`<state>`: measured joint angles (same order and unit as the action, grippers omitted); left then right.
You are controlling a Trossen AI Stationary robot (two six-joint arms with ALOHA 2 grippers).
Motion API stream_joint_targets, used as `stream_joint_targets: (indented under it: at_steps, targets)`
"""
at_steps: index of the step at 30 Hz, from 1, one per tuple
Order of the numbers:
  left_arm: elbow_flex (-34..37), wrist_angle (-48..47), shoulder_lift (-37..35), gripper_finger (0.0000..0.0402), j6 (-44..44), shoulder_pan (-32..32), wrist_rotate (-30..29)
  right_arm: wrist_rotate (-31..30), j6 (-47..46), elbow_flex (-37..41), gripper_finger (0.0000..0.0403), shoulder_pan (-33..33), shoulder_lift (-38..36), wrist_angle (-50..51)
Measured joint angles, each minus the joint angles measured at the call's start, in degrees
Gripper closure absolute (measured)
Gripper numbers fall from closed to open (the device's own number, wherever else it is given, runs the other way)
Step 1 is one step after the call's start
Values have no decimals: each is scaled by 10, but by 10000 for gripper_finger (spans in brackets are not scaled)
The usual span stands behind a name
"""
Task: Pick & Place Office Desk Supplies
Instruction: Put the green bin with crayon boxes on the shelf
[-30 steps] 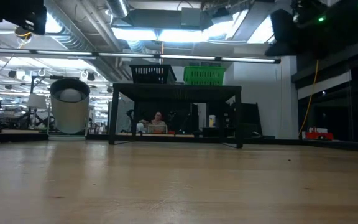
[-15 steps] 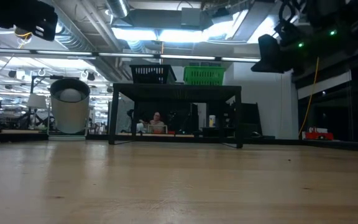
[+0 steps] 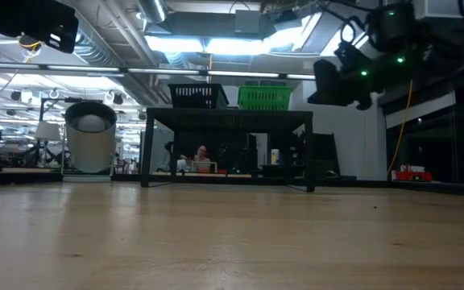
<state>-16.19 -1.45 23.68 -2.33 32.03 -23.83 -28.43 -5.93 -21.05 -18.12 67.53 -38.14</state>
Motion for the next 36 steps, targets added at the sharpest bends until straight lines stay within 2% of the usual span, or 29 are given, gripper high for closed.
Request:
stream_joint_targets:
  at_steps: [10, 14, 36]
  targets:
    - [0, 0, 0, 400, 1, 0, 0, 37, 4, -99, 403, -1, 133, 1]
    - [0, 0, 0, 400, 2, 0, 0, 42, 5, -122, 403, -2, 165, 6]
    - [0, 0, 0, 400, 0, 0, -1, 83, 6, -136, 403, -1, 171, -4]
